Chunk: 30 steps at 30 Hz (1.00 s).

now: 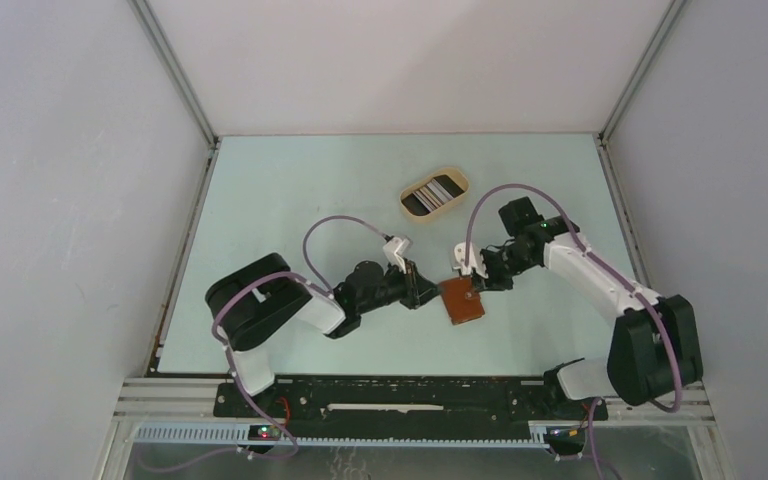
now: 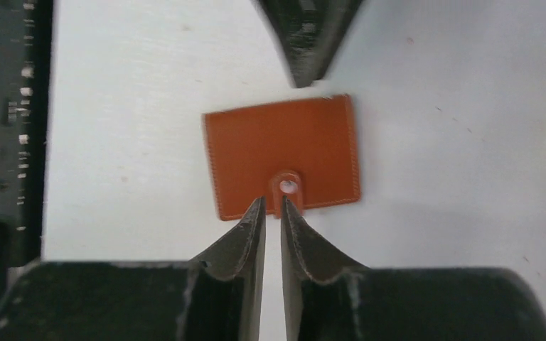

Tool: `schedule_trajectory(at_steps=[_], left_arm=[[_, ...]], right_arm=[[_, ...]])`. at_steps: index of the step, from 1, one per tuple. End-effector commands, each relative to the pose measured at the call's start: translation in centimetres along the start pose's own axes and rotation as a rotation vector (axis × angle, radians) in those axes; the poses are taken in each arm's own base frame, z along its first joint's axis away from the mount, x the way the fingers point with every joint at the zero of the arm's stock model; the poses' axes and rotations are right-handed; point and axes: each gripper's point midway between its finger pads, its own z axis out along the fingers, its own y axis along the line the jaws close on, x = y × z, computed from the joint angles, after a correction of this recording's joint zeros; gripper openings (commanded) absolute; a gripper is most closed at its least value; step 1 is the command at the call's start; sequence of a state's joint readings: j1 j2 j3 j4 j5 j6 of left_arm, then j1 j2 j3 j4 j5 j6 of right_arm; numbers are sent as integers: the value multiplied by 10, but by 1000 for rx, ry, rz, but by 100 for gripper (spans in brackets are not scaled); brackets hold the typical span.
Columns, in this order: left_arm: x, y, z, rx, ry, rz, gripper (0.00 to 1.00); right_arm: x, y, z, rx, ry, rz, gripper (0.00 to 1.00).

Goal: Put the credit cards into the card holder
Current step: Close the card holder at the center of the board.

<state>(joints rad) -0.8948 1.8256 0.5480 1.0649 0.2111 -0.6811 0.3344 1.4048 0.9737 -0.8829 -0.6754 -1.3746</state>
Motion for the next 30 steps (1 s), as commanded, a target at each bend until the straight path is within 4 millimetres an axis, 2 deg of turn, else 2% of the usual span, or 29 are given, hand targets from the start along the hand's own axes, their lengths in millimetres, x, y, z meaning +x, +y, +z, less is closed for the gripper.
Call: schedule_trajectory(at_steps=[1, 4, 7, 15, 23, 27, 30], left_arm=[[-45, -11, -11, -1, -150, 71, 21], [-60, -7, -11, -1, -166, 65, 28], [-68, 4, -6, -22, -177, 25, 32], [-47, 38, 33, -104, -55, -100, 34], [-29, 61, 41, -203, 22, -138, 32], [-19, 59, 43, -186, 62, -164, 21], [-10, 55, 42, -168, 90, -178, 17]], right_arm=[[-1, 66, 12, -216, -25, -110, 15], [16, 80, 31, -280, 84, -136, 7], [26, 80, 42, -304, 157, -145, 3], [44, 65, 57, -228, 230, -145, 2], [56, 37, 54, -102, 297, -116, 2], [62, 22, 43, -25, 311, -80, 3], [69, 9, 32, 42, 321, -49, 4]])
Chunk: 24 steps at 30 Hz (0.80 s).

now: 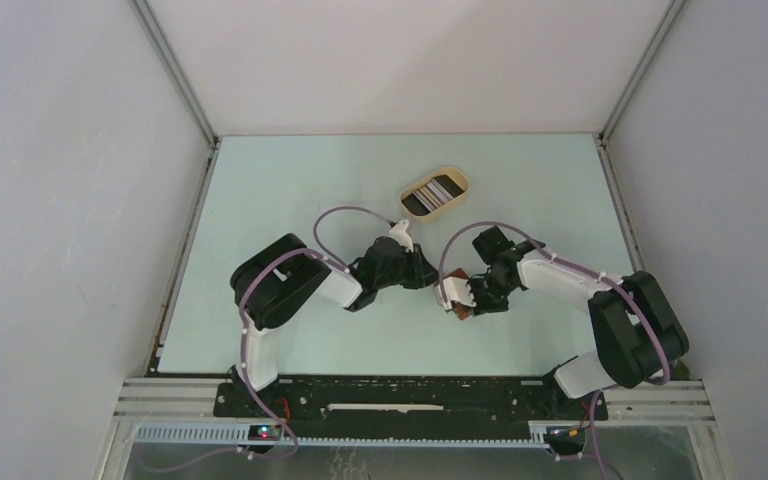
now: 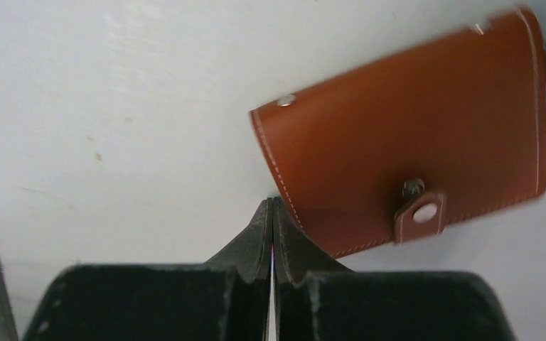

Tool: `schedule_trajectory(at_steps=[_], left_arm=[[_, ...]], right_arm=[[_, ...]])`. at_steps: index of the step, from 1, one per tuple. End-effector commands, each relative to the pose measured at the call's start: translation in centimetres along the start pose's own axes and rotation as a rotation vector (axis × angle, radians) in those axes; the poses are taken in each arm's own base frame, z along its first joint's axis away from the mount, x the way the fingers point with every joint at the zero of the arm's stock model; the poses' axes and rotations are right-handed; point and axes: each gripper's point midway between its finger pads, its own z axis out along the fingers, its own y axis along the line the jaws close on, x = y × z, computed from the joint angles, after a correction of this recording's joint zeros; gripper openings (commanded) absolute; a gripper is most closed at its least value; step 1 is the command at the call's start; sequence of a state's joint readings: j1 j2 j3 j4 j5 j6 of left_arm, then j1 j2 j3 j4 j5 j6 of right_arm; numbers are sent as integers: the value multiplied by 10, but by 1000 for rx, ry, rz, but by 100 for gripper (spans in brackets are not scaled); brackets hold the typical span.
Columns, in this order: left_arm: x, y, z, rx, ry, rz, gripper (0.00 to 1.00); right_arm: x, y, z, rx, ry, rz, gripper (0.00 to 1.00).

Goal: Put the credit cards into the card holder
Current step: Close the card holder at the center of the board.

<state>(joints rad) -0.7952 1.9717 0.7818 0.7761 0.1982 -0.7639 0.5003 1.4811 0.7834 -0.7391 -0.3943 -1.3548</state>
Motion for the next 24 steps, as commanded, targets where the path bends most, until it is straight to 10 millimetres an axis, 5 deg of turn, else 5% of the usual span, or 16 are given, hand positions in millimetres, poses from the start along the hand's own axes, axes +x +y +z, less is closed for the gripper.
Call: schedule_trajectory(at_steps=[1, 8, 14, 16, 20, 24], left_arm=[[3, -12, 4, 44, 31, -21, 17], [8, -16, -7, 42, 13, -14, 16], [-38, -26, -48, 10, -196, 88, 20], [-52, -37, -65, 41, -268, 141, 21], [-73, -58, -95, 104, -384, 249, 27], [-88, -74, -122, 145, -481, 339, 41]], right_arm=[[17, -34, -20, 173, 41, 45, 4], [26, -32, -32, 193, 21, 76, 9], [-22, -29, -81, 270, -247, 154, 20], [-43, -34, -103, 343, -340, 149, 33], [-70, -40, -122, 340, -478, 328, 91], [-75, -43, -106, 191, -459, 404, 80]])
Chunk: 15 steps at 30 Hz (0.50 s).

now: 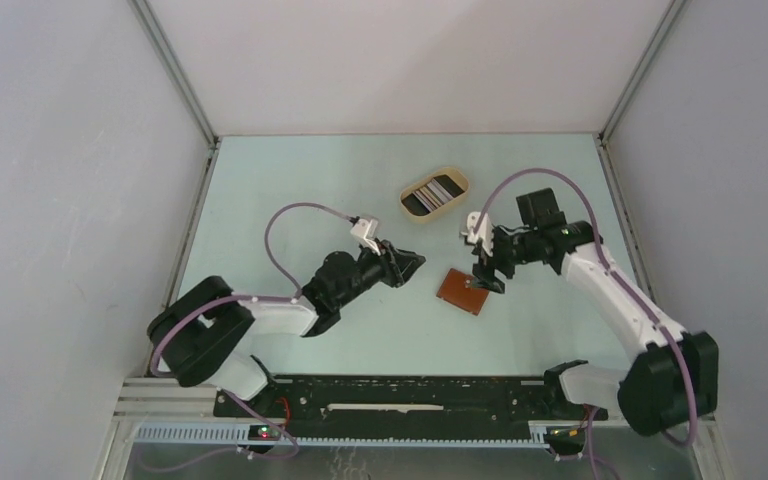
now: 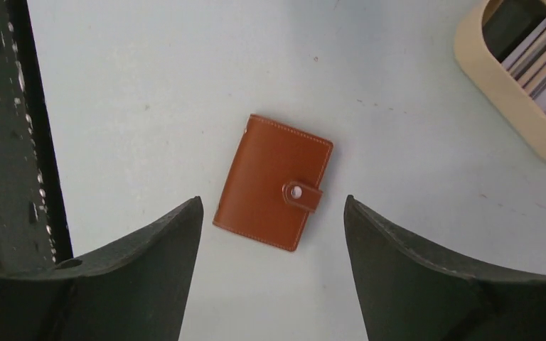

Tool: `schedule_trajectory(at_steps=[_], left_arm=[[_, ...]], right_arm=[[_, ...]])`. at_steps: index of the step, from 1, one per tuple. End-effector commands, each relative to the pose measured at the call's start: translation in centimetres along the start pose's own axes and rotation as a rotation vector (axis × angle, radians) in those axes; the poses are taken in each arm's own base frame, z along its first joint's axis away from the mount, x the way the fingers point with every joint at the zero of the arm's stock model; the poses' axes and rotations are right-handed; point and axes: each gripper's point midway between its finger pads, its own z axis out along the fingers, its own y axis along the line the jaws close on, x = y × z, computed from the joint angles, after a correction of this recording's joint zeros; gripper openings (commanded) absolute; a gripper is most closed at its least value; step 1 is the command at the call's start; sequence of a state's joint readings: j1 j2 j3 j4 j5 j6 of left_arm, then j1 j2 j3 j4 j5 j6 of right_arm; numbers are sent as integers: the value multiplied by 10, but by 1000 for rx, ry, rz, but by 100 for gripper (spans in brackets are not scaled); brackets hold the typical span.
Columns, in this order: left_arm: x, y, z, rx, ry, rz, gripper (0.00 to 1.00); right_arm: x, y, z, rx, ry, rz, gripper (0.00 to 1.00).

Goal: Put the credit cards into the card holder
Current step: Close the card holder at the center of the board.

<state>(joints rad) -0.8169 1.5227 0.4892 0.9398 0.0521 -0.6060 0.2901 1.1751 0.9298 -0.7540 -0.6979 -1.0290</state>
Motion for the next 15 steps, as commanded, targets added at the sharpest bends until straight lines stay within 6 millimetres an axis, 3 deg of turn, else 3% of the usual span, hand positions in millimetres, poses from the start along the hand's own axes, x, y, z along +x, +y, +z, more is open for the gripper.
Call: schedule_trajectory(at_steps=[1, 4, 7, 11, 15], left_arm=[[-43, -16, -22, 52, -178, 158, 48], [-50, -15, -29, 50, -199, 197, 73], [-47, -12, -23, 82, -164, 182, 88], [-34, -9, -18, 145, -125, 121, 83], [-20, -11, -13, 185, -86, 74, 72]], right_arm=[[3, 5, 23, -74, 36, 153, 81], [10, -10, 31, 7, 78, 117, 82], [25, -17, 39, 12, 133, 145, 79], [54, -16, 53, -13, 247, 156, 69], [65, -27, 58, 26, 277, 110, 66]])
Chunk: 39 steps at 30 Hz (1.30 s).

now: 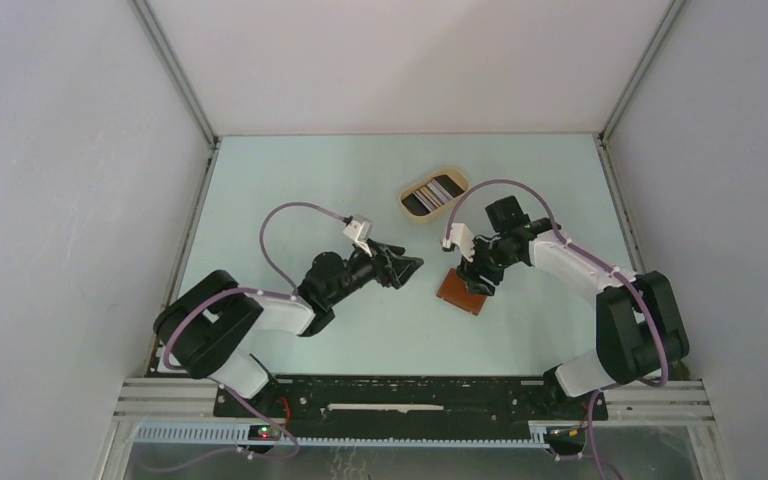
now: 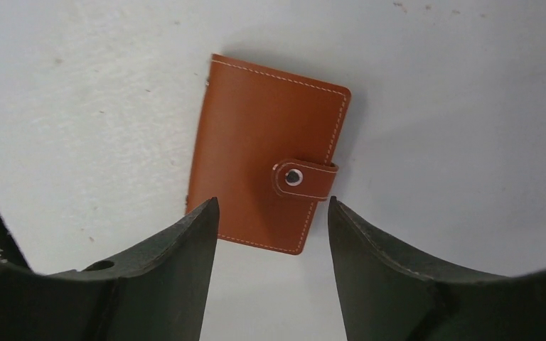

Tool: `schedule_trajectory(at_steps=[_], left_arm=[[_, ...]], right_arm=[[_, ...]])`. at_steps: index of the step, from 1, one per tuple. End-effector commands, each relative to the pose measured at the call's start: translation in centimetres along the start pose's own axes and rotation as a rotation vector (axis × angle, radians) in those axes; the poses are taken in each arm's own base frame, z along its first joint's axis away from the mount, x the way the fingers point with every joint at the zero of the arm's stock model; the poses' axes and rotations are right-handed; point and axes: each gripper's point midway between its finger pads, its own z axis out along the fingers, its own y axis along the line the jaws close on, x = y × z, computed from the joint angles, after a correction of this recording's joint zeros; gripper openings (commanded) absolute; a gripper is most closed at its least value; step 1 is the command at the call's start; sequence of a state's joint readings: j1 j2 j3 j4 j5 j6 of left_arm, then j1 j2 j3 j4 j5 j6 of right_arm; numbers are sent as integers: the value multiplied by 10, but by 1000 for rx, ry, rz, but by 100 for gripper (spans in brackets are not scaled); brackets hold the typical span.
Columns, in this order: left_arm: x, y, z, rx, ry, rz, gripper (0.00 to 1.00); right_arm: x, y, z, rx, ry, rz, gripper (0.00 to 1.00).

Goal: Put the credit cards into the card holder
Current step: Close the card holder at the center of the board.

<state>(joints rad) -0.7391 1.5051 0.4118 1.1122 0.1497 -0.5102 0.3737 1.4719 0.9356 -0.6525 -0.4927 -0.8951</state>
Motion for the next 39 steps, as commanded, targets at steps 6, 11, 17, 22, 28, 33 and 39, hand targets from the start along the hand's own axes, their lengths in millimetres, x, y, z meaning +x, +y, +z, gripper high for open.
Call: schedule_trajectory(at_steps=[6, 11, 17, 22, 28, 33, 39], left_arm=[[6, -20, 4, 126, 8, -68, 68], [9, -22, 5, 138, 16, -77, 67], [10, -23, 6, 149, 16, -87, 66], [11, -24, 6, 155, 19, -89, 65], [12, -25, 7, 166, 23, -96, 64], [12, -26, 7, 170, 25, -99, 64], [13, -27, 8, 176, 30, -102, 61]], right_arm=[[4, -22, 9, 92, -10, -219, 68], [5, -28, 14, 103, -7, -247, 67], [0, -26, 18, 87, -37, -264, 62], [5, -22, 22, 61, -19, -263, 56], [9, -15, 24, 25, -18, -260, 53], [10, -15, 25, 25, -10, -255, 52], [11, -14, 26, 12, -1, -246, 37]])
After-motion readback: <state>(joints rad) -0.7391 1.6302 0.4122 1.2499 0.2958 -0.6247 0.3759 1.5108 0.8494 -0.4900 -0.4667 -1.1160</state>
